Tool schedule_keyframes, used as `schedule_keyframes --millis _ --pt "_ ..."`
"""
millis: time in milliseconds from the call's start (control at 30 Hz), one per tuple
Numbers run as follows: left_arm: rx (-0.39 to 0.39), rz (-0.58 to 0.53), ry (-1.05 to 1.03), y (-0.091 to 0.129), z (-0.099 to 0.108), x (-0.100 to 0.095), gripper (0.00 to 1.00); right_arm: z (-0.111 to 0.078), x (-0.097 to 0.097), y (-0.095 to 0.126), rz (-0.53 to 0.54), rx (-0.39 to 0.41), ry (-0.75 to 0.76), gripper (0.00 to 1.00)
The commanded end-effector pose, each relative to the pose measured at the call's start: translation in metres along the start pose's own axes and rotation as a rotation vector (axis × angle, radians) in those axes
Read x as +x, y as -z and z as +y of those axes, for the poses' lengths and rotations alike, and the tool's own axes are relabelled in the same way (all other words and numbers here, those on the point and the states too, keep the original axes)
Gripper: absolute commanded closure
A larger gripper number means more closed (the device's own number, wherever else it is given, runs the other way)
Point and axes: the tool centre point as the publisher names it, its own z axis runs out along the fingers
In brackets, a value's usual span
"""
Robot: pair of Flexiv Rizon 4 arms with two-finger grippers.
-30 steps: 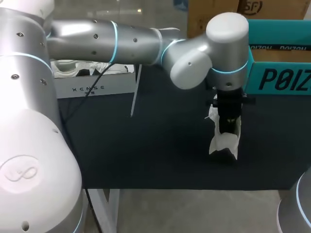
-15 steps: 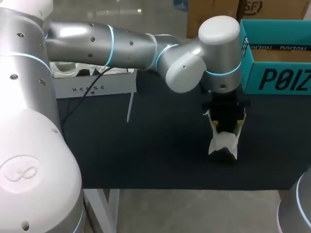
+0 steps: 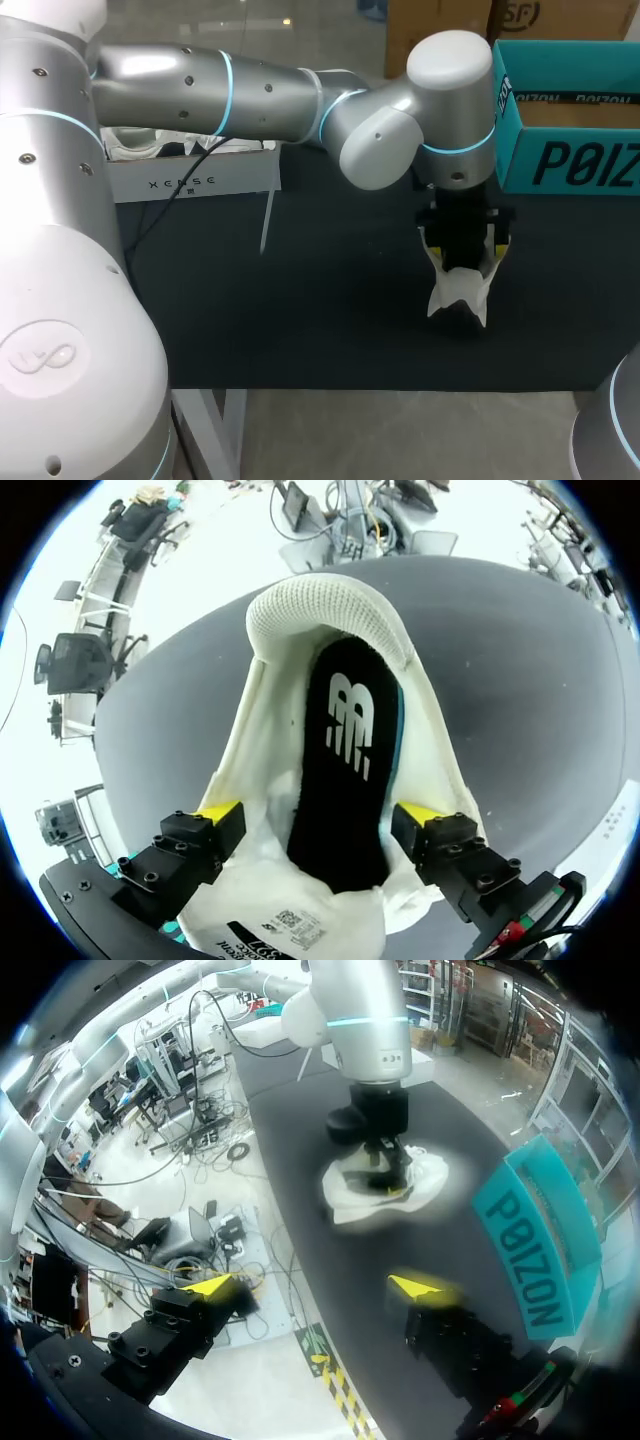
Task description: Take the shoe out of the shoebox, open the shoe tongue, remove and reinsert the insole, then place the shoe into the shoebox
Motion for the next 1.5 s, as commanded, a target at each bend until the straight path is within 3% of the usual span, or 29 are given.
schedule_keyframes --millis 33,633,967,1200,1500 --pt "0.002 -0.008 -0.003 0.001 0.001 0.003 0.0 -0.001 0.0 -0.001 -0.001 0.002 -0.001 0.0" --pt "-0.016 0.001 -0.043 0.022 0.016 0.003 0.0 -0.001 0.0 -0.001 -0.001 0.002 -0.001 0.0" --pt "-0.029 0.0 -0.068 0.035 0.023 -0.006 0.0 -0.001 0.0 -0.001 -0.001 0.002 -0.001 0.0" --pt "-0.06 0.014 -0.1 0.053 0.033 -0.019 0.0 -0.001 0.0 -0.001 -0.001 0.002 -0.001 0.0" --pt "-0.088 0.017 -0.097 0.077 0.041 -0.014 0.0 -0.001 0.0 -0.001 -0.001 0.002 -0.001 0.0"
